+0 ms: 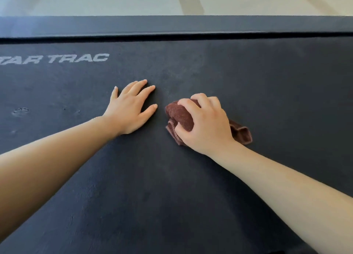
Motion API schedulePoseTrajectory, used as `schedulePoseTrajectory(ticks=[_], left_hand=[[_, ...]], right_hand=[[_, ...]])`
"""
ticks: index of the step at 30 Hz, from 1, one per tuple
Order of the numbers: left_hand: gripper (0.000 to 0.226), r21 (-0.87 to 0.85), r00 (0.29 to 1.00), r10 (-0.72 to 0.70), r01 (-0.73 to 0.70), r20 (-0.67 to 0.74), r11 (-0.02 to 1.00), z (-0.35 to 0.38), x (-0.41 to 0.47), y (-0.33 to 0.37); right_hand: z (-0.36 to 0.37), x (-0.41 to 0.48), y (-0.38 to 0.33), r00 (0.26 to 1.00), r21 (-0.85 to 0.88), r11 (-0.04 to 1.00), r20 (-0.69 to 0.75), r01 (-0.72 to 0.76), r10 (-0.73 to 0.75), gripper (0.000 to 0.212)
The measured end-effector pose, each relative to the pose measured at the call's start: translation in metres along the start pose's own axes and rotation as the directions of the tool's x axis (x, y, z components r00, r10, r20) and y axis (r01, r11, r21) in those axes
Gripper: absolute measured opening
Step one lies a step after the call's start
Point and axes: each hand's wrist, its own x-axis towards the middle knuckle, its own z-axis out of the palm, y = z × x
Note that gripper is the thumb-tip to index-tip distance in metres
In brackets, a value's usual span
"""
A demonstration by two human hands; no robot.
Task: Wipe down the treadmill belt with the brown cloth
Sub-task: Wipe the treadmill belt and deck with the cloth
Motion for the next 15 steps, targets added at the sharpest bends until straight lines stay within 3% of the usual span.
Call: schedulePoseTrajectory(ticks=[6,15], left_hand=[[0.054,-0.116,0.987,-0.126,0.114,-0.102,0.987,0.003,0.086,-0.007],[0.059,-0.027,0.987,-0.121,0.119,-0.103,0.992,0.014,0.109,-0.01]], right_hand=[[0.029,0.085,0.02,0.998,-0.043,0.998,-0.051,-0.049,0.046,0.043],[0.049,0.208,0.076,0.986,-0.081,0.983,-0.053,-0.164,0.16,0.048]])
